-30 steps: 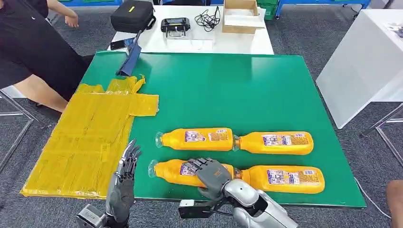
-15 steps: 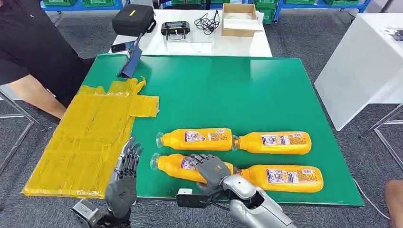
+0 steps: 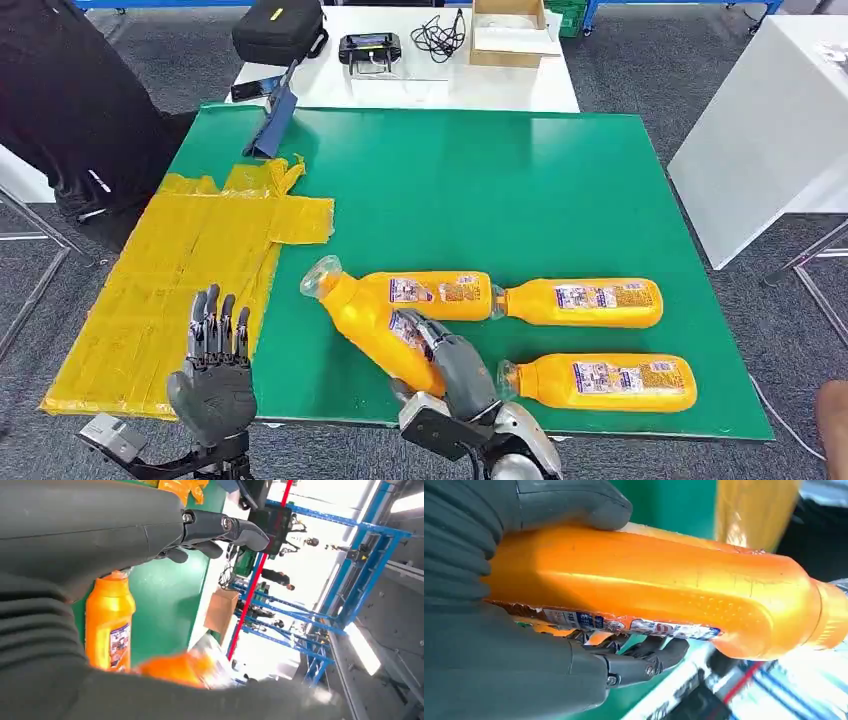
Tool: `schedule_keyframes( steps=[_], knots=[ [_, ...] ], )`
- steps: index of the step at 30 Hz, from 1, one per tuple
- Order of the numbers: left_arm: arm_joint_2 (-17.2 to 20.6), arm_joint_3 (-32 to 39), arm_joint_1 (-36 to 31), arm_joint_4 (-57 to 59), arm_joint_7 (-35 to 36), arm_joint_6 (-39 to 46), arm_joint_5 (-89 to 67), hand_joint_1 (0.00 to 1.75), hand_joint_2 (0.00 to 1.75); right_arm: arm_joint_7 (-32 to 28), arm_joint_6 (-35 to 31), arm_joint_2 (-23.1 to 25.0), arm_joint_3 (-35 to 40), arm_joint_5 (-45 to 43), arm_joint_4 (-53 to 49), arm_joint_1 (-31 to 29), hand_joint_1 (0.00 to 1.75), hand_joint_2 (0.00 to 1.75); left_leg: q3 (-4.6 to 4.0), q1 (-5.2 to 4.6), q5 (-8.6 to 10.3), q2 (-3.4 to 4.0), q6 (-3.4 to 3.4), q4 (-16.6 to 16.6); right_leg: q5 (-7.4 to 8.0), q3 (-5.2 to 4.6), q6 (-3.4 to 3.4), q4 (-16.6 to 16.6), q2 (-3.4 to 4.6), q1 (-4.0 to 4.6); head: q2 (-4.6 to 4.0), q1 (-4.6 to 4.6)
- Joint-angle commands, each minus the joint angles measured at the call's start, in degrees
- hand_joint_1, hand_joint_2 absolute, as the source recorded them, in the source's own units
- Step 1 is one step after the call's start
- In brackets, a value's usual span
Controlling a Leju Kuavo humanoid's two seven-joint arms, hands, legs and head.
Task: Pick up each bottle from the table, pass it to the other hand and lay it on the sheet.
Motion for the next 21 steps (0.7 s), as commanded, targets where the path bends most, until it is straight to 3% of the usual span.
schedule_keyframes(
  steps=[1, 14, 21],
  knots=[
    [-1.27, 1.67, -0.78, 2.39, 1.38, -1.97, -0.17, 0.00, 1.75, -4.66, 0.59, 2.29, -3.59, -0.68, -9.15, 4.47, 1.75, 1.75, -0.03, -0.02, -0.02, 0.00, 0.05, -0.03, -0.01, 0.00, 0.01, -0.04, -0.06, -0.01, 0.00, 0.02],
    [2.10, -5.59, 0.09, 4.61, 0.88, -13.35, -9.02, 0.00, 1.75, -5.86, 2.82, 2.98, 0.01, 1.87, -5.07, 1.53, 1.75, 1.75, -0.12, -0.10, 0.00, 0.02, 0.03, -0.09, 0.02, -0.09, 0.00, -0.11, -0.04, -0.05, 0.00, 0.02],
    [3.01, -8.47, 1.40, 2.57, 0.03, -11.59, -11.81, 0.00, 1.75, -5.22, 3.30, 4.06, 2.91, 4.27, -2.07, 1.05, 1.75, 1.75, 0.04, -0.04, 0.00, 0.15, 0.04, -0.21, 0.06, 0.06, -0.01, -0.24, 0.06, 0.00, 0.00, 0.00]
  ],
)
